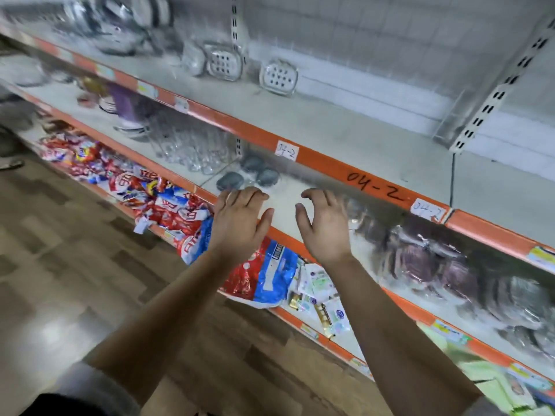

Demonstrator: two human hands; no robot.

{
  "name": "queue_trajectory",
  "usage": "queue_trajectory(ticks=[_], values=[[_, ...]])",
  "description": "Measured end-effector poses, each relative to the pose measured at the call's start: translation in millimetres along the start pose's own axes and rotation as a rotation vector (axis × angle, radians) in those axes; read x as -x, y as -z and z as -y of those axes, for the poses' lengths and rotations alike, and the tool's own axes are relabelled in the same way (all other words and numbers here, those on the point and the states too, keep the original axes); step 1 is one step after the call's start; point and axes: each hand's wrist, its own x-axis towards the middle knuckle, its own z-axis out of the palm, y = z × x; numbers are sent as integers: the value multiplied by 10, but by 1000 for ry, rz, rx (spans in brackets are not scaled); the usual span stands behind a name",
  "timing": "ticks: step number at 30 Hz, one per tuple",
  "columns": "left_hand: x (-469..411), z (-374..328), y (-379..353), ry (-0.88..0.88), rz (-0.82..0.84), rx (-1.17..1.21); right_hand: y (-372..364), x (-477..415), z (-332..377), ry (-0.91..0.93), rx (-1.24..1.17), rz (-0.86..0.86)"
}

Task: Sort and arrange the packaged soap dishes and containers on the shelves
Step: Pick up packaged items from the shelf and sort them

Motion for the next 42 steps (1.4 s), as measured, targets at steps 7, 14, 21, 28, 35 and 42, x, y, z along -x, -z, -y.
queue_trajectory(ticks=[7,14,21,28,35,42], values=[[-286,1171,414,28,-48,-13,-660,-671,924,51,2,7],[-819,1984,554,67,-59,-21,-1174,-1410,1325,100,-4,-12],[-1778,2752,475,69,-96,-59,-1769,-2434,1487,107,-18,-35],[-2792,3455,414,55,-124,-66,-2291,-3489,1572,116,-55,-84],[-3449,4088,226,39,-106,-38,-2773,-4205,1641,117,-38,-67],[-4089,4781,-15,-41,-79,0,-3134,-4902,1681,17,13,-81]])
